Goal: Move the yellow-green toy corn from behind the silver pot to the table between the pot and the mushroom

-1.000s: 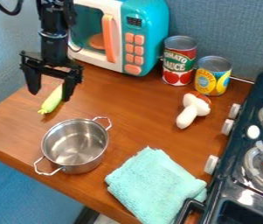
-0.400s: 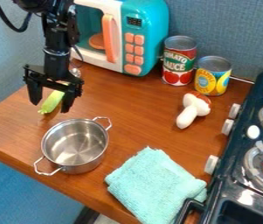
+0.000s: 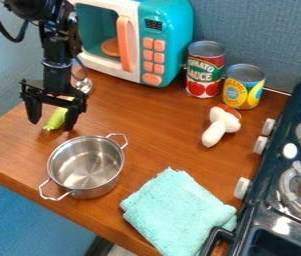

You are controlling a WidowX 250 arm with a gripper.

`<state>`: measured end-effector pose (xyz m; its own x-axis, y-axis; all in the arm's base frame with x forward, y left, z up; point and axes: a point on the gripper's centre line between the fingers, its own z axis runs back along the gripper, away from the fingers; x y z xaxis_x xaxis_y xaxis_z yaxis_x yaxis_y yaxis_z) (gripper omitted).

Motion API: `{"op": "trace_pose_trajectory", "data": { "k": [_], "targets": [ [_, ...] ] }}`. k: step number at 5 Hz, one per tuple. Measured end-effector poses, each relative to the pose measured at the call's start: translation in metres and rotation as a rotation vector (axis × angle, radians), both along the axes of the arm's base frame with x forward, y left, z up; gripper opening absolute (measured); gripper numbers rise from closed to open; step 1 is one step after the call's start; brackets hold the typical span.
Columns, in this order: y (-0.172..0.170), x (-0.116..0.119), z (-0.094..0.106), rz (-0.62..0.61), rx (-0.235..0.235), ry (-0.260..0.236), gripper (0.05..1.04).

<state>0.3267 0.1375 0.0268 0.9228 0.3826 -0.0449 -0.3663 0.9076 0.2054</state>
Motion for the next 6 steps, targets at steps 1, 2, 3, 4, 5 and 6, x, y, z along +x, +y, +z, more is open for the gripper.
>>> {"op": "trace_pose_trajectory", "data": {
  "k": [1,2,3,4,5,6],
  "targets": [
    [0.0012,0.002,-0.0024,0.019,0.004,0.005,1.001],
    [0.0017,0.0041,-0.0049,0.034,0.001,-0.002,0.948],
    [-0.0014,0.0082,-0.0078,0.01,-0.032,-0.001,0.622],
    [-0.0004,0.0072,-0.0093,0.009,-0.037,-0.022,0.439],
    [-0.0012,0.0036,-0.0091,0.003,-0.038,-0.024,0.437],
    [-0.0028,0.0002,-0.0077,-0.008,-0.029,-0.026,0.437]
  ]
}}
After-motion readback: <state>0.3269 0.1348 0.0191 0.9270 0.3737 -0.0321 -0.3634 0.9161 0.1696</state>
